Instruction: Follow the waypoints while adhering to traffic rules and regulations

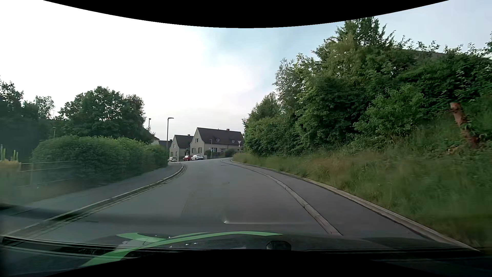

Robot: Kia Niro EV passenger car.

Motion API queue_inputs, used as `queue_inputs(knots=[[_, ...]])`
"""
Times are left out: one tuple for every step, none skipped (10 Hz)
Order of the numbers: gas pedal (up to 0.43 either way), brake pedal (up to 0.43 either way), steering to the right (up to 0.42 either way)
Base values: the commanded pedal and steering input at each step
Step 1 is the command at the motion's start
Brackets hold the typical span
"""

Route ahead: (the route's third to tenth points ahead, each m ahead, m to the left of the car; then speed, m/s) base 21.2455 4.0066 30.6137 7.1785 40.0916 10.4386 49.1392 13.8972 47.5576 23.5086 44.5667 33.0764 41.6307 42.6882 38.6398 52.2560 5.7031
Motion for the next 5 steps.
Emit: queue_inputs(knots=[[0.13,0.0,-0.024],[0.13,0.0,-0.024],[0.13,0.0,-0.024],[0.13,0.0,-0.024],[0.13,0.0,-0.026]])
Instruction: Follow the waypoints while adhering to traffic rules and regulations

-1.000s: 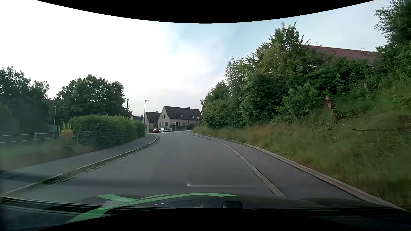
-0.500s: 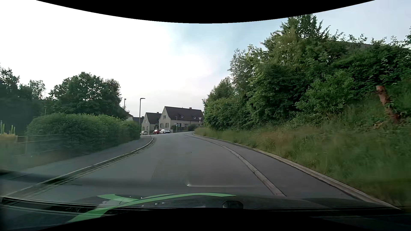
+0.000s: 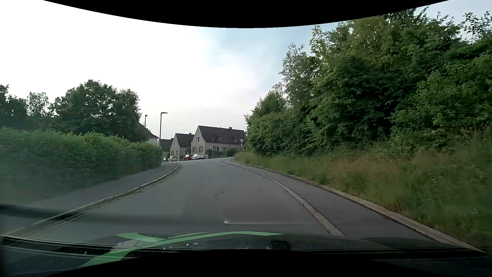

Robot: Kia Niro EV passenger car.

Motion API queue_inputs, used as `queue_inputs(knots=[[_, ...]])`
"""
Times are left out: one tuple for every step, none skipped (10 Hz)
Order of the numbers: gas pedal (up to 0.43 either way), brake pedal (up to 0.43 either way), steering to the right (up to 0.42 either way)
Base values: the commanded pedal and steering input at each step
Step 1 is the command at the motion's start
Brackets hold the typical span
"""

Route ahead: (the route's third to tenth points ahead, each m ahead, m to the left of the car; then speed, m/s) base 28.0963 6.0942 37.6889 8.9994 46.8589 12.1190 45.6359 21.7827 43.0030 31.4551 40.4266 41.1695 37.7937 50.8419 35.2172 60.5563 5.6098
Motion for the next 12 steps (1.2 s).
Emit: queue_inputs(knots=[[0.13,0.0,-0.03],[0.13,0.0,-0.033],[0.13,0.0,-0.034],[0.13,0.0,-0.034],[0.13,0.0,-0.034],[0.13,0.0,-0.036],[0.118,0.0,-0.04],[0.118,0.0,-0.042],[0.118,0.0,-0.042],[0.118,0.0,-0.044],[0.118,0.0,-0.045],[0.118,0.0,-0.051]])
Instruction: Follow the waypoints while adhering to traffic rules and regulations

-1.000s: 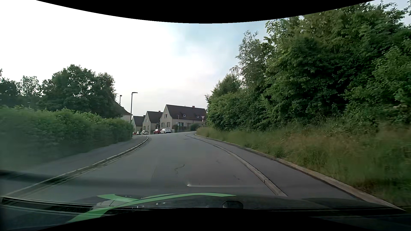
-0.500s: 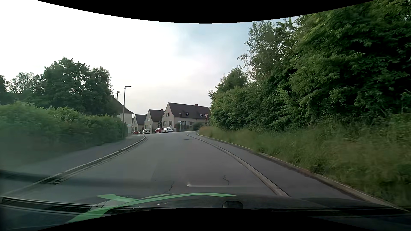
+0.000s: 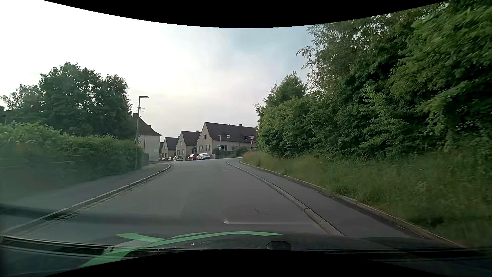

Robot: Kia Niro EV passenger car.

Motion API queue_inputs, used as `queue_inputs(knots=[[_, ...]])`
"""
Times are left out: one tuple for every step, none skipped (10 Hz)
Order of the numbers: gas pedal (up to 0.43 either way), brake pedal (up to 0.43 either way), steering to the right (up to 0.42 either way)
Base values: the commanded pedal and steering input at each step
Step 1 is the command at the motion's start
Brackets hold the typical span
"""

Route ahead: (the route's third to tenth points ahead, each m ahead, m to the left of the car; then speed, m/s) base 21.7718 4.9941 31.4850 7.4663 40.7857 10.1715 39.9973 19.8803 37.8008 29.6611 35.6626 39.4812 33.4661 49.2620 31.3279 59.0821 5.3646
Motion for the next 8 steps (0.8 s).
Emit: queue_inputs(knots=[[0.11,0.0,-0.055],[0.11,0.0,-0.059],[0.11,0.0,-0.064],[0.11,0.0,-0.069],[0.11,0.0,-0.074],[0.098,0.0,-0.077],[0.098,0.0,-0.08],[0.098,0.0,-0.08]])
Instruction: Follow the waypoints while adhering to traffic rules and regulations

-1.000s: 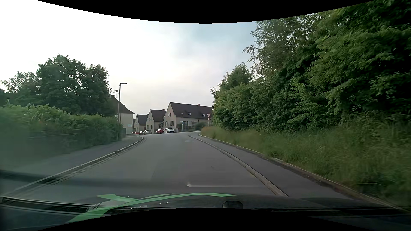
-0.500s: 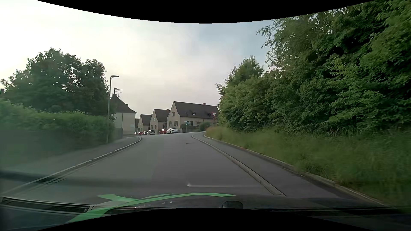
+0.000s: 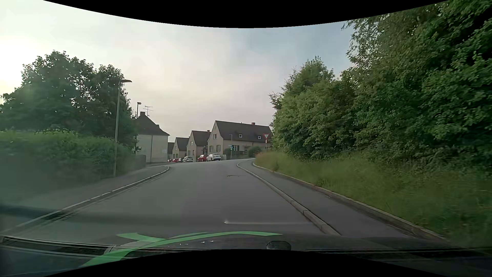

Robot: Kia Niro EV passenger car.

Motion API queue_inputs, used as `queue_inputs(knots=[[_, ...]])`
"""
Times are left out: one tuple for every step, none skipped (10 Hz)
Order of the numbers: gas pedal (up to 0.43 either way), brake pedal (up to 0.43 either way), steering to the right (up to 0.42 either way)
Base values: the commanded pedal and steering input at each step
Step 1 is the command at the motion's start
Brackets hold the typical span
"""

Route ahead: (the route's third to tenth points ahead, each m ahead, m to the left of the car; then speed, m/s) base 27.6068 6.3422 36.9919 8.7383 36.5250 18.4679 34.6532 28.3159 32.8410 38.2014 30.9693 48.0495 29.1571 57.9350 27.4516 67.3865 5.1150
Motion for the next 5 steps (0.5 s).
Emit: queue_inputs(knots=[[0.087,0.0,-0.08],[0.087,0.0,-0.08],[0.087,0.0,-0.08],[0.087,0.0,-0.08],[0.087,0.0,-0.078]])
